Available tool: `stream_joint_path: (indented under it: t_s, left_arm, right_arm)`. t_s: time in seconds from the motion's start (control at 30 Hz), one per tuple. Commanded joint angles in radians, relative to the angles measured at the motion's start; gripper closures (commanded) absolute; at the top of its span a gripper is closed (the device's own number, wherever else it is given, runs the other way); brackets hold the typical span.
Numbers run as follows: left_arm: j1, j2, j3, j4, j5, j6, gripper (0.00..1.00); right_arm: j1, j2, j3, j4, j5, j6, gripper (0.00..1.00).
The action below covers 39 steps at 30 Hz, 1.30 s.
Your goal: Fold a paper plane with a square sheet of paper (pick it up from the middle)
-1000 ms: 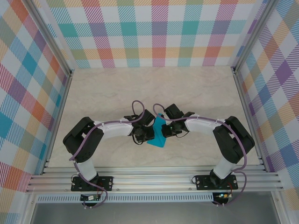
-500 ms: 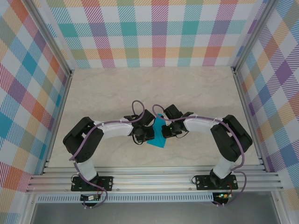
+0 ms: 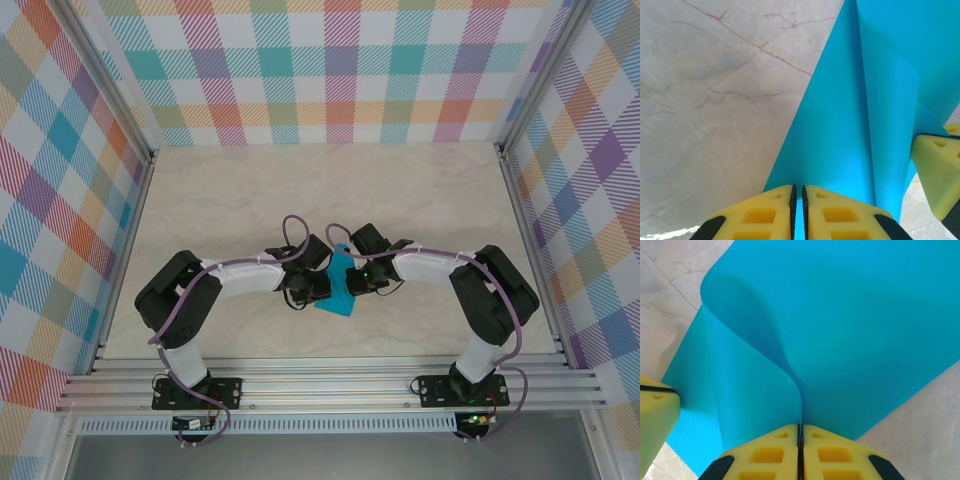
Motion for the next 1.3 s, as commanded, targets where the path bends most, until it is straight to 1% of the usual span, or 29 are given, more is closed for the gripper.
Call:
stream_joint_path:
  t_s: [0.0,0.1,0.2,0.33,0.47,0.57,0.93,1.27]
  left_arm:
    - [0.007,-0.061,-0.016,-0.015,-0.017,0.009,0.87]
    - [0.016,-0.104,-0.05,0.033,-0.004,-0.016,0.92]
    - [0.041,-0.135,-0.105,0.192,0.057,-0.065,1.0]
    - [0.083,-0.123,-0.166,0.408,0.161,-0.144,1.0]
    - [0.095,-0.073,-0.155,0.514,0.206,-0.174,1.0]
    - [0.095,-0.044,-0.138,0.544,0.212,-0.186,1.0]
    - [0.096,0.015,-0.116,0.557,0.223,-0.181,1.0]
    - [0.098,0.085,-0.097,0.53,0.203,-0.152,1.0]
  right_arm:
    - [-0.006,0.033,0.007,0.0,0.012,-0.007,0.91]
    - [-0.005,0.033,0.006,-0.002,0.013,-0.009,0.91]
    - [-0.005,0.033,0.008,-0.005,0.018,-0.01,0.91]
    - [-0.006,0.035,0.006,-0.003,0.02,-0.009,0.91]
    - [-0.005,0.038,0.006,-0.002,0.018,-0.008,0.91]
    - [-0.006,0.036,0.006,-0.002,0.018,-0.006,0.91]
    - [-0.004,0.038,0.006,-0.006,0.018,-0.009,0.91]
    - [-0.005,0.042,0.011,-0.003,0.015,-0.002,0.91]
